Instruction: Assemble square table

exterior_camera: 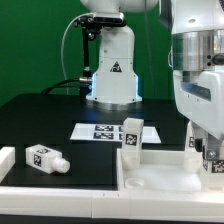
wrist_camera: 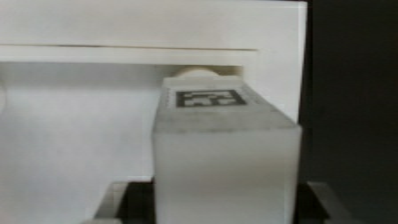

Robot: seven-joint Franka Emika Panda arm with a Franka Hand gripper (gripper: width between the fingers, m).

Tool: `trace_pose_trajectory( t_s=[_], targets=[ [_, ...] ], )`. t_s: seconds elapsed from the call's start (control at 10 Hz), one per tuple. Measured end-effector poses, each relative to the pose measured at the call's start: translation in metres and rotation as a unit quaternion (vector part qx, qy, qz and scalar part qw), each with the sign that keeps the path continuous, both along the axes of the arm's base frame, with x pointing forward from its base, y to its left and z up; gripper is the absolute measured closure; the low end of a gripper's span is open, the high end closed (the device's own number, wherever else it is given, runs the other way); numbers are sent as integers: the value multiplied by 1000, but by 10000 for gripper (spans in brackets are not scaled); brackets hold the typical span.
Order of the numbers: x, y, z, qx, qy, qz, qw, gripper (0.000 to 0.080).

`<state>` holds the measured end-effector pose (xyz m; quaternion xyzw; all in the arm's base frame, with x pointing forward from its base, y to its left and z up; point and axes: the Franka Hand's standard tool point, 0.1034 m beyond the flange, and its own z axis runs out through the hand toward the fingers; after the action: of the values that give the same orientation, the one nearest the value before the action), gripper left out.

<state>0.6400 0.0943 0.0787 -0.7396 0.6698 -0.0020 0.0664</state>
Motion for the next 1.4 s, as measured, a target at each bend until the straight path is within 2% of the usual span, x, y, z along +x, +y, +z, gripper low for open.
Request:
trace_pose_trajectory(
  t_s=[0.1,0.2,0.3,0.4,0.7,0.9,1.0,1.2,1.3,1.4],
  targets=[
    [-6,4,0,-10,27,87,996,430],
    [-1,6,3,-13,16,148,989,296],
    [-1,9,3,-18,5,245,969,296],
    [-1,11,3,-20,1,290,957,182],
    [-1,9,3,-31,-8,386,922,151],
    [1,20,3,-69,-21,562,824,151],
    [0,27,3,-76,-24,625,777,160],
    [1,23,3,-74,-24,605,793,413],
    [1,23,3,-73,-24,599,797,413],
    [1,21,2,-72,-20,572,817,512]
  ],
)
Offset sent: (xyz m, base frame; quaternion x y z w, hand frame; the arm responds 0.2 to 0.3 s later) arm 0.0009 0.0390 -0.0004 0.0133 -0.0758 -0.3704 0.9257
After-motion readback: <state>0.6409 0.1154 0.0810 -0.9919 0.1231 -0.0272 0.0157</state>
